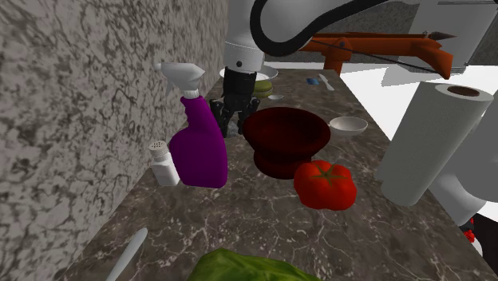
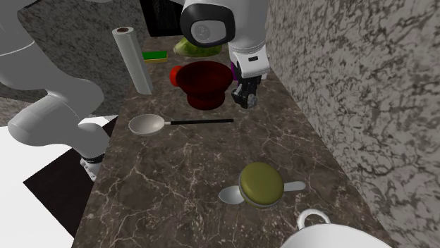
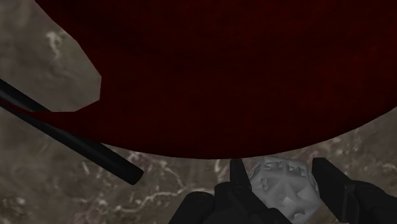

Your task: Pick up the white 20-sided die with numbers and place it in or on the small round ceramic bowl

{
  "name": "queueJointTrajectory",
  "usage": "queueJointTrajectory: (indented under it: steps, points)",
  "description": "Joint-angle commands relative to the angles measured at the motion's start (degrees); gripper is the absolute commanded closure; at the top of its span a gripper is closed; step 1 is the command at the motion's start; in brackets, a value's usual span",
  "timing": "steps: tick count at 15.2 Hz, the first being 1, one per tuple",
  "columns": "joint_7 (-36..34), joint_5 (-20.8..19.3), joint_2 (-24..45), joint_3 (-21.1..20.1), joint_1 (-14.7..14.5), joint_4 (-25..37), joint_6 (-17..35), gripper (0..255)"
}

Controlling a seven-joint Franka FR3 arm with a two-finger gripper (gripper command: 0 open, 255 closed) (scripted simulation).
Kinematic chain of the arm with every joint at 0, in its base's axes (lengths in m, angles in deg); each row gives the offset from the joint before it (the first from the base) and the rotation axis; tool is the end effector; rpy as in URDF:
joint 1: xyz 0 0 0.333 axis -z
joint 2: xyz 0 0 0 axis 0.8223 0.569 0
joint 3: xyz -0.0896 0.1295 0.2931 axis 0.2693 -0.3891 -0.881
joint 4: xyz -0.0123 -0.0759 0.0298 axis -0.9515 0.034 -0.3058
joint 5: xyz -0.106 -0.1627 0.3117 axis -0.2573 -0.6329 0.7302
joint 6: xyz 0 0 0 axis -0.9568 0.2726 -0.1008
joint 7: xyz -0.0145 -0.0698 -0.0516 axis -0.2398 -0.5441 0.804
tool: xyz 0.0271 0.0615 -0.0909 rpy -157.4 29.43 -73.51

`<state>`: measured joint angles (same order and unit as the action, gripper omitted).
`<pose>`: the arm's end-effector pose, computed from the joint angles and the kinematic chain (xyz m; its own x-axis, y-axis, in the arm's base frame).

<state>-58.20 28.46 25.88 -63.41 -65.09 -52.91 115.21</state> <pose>0.4440 0.3011 0.5077 0.9941 -0.1004 0.0413 -0.0897 -0.9741 -0.2074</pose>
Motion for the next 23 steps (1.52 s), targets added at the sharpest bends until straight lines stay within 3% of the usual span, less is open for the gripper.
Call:
queueJointTrajectory:
  steps: [1,23]
  points:
    - [0.0,0.0,0.0,0.0,0.0,0.0,0.0,255]
    - [-2.1,-0.7,-1.0,0.5,0.4,15.9,-16.7,255]
